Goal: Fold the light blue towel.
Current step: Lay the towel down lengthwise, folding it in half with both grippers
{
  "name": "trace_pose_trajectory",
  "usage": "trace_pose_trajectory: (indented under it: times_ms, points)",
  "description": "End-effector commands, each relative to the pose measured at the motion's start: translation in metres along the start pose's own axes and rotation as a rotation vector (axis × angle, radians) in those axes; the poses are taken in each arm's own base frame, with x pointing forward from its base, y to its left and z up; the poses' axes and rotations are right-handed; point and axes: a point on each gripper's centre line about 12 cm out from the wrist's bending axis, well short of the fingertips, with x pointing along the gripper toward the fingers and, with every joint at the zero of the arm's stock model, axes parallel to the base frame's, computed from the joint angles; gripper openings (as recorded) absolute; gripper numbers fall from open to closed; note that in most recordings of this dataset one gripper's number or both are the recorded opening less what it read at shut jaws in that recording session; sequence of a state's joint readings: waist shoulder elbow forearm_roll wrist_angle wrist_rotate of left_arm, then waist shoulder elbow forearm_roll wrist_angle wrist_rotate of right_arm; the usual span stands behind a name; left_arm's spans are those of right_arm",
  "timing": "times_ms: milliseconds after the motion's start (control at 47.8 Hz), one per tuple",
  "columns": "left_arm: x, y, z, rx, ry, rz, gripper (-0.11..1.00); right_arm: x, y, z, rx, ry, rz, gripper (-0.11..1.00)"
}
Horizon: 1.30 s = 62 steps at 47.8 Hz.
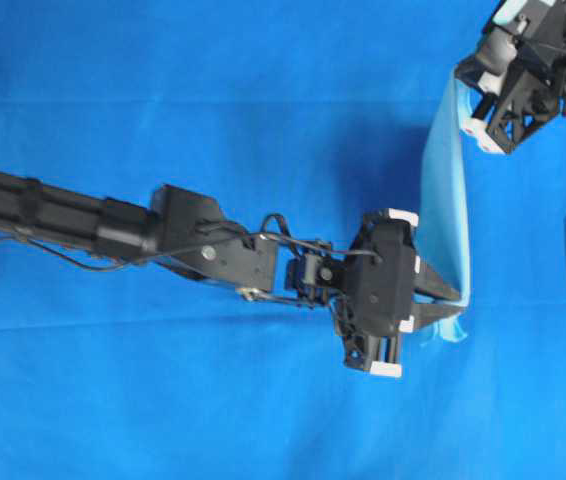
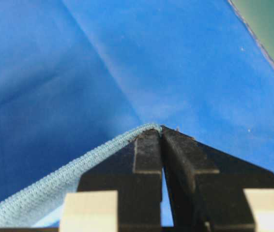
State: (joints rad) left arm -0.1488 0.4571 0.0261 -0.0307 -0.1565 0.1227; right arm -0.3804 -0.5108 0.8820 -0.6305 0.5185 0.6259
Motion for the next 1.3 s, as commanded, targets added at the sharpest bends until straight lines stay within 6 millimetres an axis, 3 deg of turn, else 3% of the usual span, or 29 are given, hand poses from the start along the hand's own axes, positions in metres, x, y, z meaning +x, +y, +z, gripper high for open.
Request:
trace_pose_trajectory:
  times_ms: [0, 230, 503, 628, 775, 1068, 1277]
  points:
    - [-0.001, -0.014, 0.021, -0.003, -0.057, -0.022, 0.03, 0.003, -0.008, 0.007, 0.015, -0.006, -0.021, 0.02]
    - [-0.013, -0.014, -0.005, -0.044, -0.001, -0.021, 0.03, 0.048, 0.014, 0.019, -0.053, 0.012, 0.047, 0.02]
    - [-0.050, -0.019, -0.046, -0.195, 0.054, -0.023, 0.03, 0.102, 0.041, 0.049, -0.085, -0.025, 0.131, 0.02]
    - [-0.063, -0.023, -0.063, -0.250, 0.096, -0.024, 0.03, 0.118, 0.048, 0.048, -0.094, -0.014, 0.148, 0.02]
    - [-0.070, -0.025, -0.075, -0.266, 0.129, -0.025, 0.03, 0.125, 0.056, 0.041, -0.105, -0.004, 0.171, 0.02]
    - [-0.067, -0.025, -0.080, -0.266, 0.138, -0.025, 0.05, 0.123, 0.071, 0.038, -0.130, -0.014, 0.208, 0.02]
    - [-0.067, -0.025, -0.080, -0.270, 0.144, -0.024, 0.28, 0.121, 0.080, 0.038, -0.139, -0.019, 0.228, 0.03]
